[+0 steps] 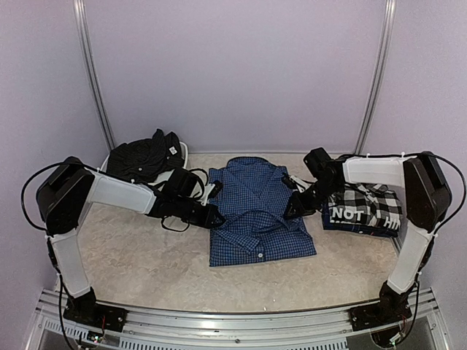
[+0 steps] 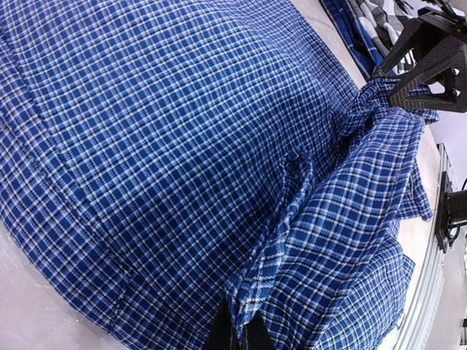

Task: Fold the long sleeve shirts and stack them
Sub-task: Fold the rectangle-folded shirt at the center of the board.

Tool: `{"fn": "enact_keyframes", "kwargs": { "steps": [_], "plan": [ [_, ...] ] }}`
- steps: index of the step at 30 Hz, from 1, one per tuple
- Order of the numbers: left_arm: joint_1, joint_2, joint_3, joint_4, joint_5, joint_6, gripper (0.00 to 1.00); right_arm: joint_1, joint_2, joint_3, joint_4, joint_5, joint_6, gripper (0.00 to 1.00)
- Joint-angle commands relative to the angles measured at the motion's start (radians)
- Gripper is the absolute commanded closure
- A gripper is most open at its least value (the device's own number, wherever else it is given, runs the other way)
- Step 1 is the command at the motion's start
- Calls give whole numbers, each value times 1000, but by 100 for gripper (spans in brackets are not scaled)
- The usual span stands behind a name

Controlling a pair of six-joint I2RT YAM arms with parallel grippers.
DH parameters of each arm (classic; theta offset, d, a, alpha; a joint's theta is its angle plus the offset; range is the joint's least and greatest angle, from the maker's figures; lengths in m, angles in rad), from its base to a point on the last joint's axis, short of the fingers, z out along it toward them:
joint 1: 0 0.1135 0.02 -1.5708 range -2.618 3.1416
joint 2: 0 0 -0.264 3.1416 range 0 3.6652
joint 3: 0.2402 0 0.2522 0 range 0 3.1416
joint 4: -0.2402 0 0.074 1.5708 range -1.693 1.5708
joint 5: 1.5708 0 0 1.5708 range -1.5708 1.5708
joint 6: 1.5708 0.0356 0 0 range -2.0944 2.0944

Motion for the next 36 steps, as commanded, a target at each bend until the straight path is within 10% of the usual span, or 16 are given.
{"fn": "enact_keyframes", "kwargs": {
  "steps": [1,10,20,36],
  "plan": [
    [31,-15,-14,30,0,-24,100,-28,11,31,3,-15,-19,66],
    [47,8,-17,60,-1,-50,100,-53,-47,-56,76,-11,-32,42],
    [48,16,-21,72,2,-53,100,-65,-51,-195,211,-95,-28,40],
    [72,22,-12,82,-4,-81,100,-77,-120,-193,267,-160,-26,100]
  ]
}}
